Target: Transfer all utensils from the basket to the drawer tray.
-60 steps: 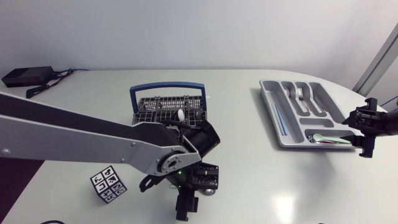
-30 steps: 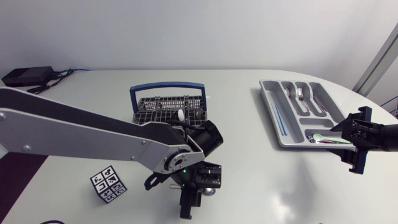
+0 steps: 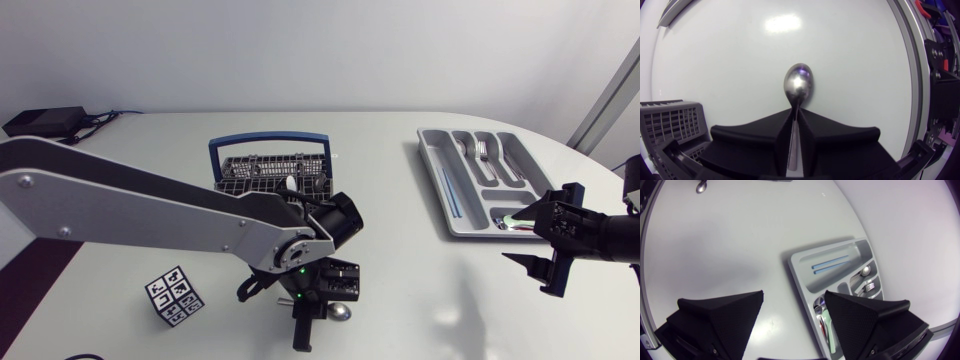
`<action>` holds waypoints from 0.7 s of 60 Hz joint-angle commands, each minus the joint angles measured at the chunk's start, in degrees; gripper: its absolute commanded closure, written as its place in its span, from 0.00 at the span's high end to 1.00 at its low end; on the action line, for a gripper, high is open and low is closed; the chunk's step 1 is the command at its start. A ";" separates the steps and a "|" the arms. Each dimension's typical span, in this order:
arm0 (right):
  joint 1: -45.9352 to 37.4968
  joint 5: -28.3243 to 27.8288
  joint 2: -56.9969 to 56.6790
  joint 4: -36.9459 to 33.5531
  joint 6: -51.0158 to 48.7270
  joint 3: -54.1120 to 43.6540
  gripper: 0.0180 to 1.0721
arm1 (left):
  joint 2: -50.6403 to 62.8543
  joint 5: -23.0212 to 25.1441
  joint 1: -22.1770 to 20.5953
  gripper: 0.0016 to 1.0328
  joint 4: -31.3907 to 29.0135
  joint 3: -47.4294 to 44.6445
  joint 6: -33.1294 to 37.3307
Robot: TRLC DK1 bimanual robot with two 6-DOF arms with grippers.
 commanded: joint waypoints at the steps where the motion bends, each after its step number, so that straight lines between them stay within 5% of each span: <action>1: 1.49 -0.97 -0.70 -2.12 5.07 -1.01 0.90 | 1.70 1.11 0.48 0.03 -2.56 0.90 -1.18; 27: 11.07 -5.80 -13.70 -9.59 24.94 -1.80 0.90 | -7.44 9.72 4.09 0.03 -3.62 1.96 -5.93; 42: 20.83 -5.98 -17.92 -11.79 40.58 -0.84 0.90 | -12.45 19.39 7.78 0.03 -3.53 6.79 -14.10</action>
